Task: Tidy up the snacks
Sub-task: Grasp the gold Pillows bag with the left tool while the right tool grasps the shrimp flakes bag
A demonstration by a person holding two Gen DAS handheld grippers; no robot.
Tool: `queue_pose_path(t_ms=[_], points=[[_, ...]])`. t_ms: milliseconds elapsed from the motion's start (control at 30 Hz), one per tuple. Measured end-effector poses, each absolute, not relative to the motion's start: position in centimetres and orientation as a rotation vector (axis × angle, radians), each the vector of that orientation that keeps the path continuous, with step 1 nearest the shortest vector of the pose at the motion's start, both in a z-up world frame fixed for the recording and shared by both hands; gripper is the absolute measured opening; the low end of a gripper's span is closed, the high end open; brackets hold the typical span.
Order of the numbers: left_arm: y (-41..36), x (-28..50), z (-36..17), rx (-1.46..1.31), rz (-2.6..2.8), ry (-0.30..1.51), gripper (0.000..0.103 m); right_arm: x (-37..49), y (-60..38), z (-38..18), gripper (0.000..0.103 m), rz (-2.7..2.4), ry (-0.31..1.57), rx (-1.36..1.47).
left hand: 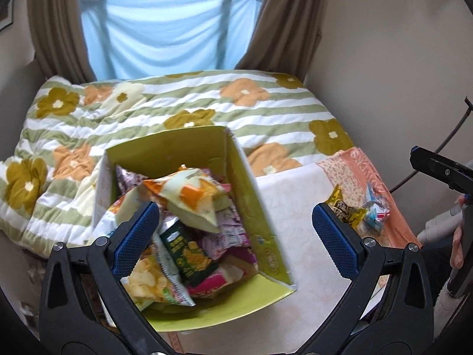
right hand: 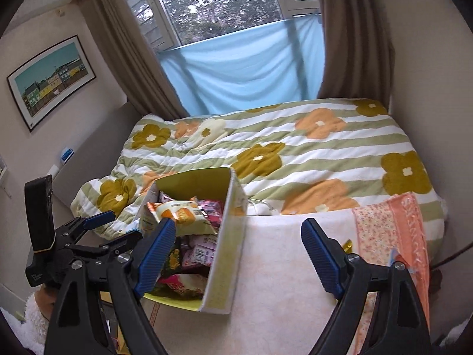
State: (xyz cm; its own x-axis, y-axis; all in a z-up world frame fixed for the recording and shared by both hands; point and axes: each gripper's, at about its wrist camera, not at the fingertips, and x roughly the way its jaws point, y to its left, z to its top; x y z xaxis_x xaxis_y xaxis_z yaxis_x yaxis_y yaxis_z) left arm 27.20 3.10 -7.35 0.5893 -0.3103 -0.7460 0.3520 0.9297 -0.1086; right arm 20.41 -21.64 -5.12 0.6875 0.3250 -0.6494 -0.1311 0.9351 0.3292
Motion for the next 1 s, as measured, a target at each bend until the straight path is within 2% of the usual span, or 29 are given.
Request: queue_pose_path(t_ms=[233,467,833,1000], points=[[-6.5,28.1,-9.3,0.116,-0.507,0.927,0.103,17.1,-31.1,-7.4,0.084,0.065,0.802,0.343],[-14.3,29.2,-14.8,0.100,-0.486,1.072,0.103,16.1,-38.1,-12.8,0.084,-0.018,0.933,0.454],[-21.6,32.1,-24.8,-0.015,-0.401,1.305,0.102,17.5,-42.4,-22.8,0.084,-0.143,1.077,0.664],[-23.6,32.8,-27.9,-0.050,-0.372,1.360,0.101,17.8,-43.2,-25.1,0.084,-0.115,1.073,0.705]])
